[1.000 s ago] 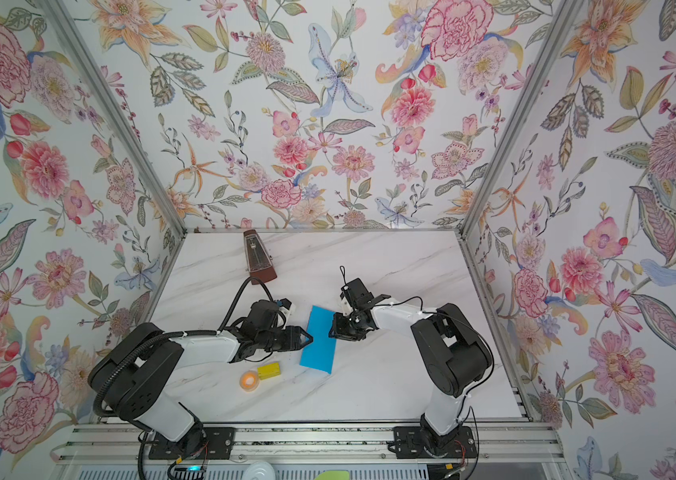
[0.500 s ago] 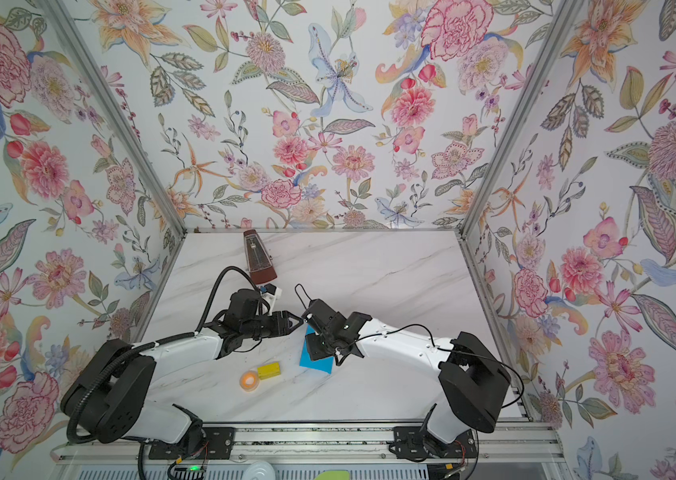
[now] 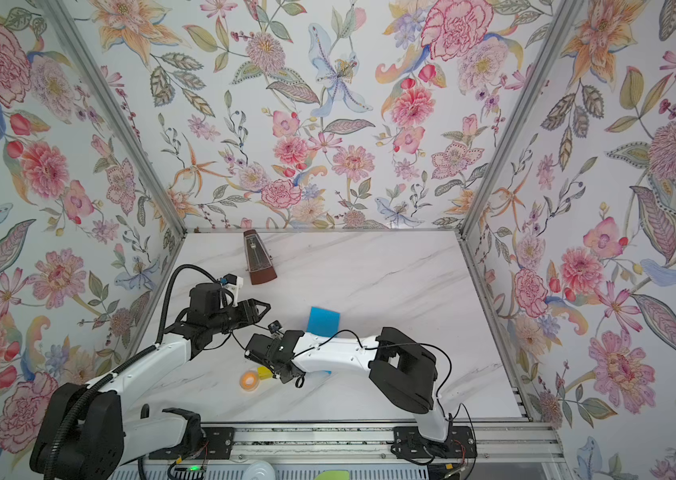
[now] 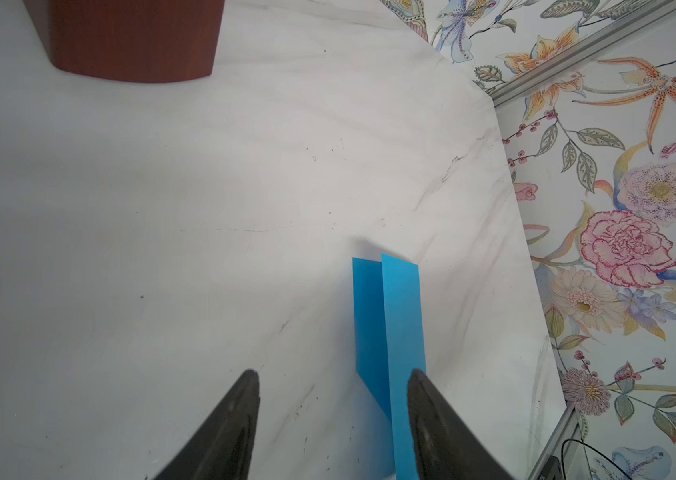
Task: Fold a paper plane with a square sheet of paper (fold left side to right side)
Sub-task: 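Release the strip and swing both grippers back toward the robot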
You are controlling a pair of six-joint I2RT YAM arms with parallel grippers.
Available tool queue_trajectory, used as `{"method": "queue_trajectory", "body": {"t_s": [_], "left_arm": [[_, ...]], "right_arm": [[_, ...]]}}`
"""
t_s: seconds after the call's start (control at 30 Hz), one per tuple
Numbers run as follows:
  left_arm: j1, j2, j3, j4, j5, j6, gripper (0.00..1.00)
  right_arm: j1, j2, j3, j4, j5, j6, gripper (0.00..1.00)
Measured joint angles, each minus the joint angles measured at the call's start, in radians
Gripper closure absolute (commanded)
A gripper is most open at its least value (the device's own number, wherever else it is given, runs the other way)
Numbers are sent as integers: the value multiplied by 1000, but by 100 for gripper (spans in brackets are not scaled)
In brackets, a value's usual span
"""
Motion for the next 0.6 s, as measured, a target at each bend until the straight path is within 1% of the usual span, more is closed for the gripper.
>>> {"method": "queue_trajectory", "body": {"t_s": [0.13,0.3,0.6], "left_arm": [[5,-11,-20,-11,0,7,41],[5,-22,-45,-14,0,7,41],[6,-22,-46,-13,3,7,41]], "right_arm": [[15,25,12,-52,42,9,48],[25,41,19,-82,62,12,53],[31,45,20,-98,74,20,70]]}}
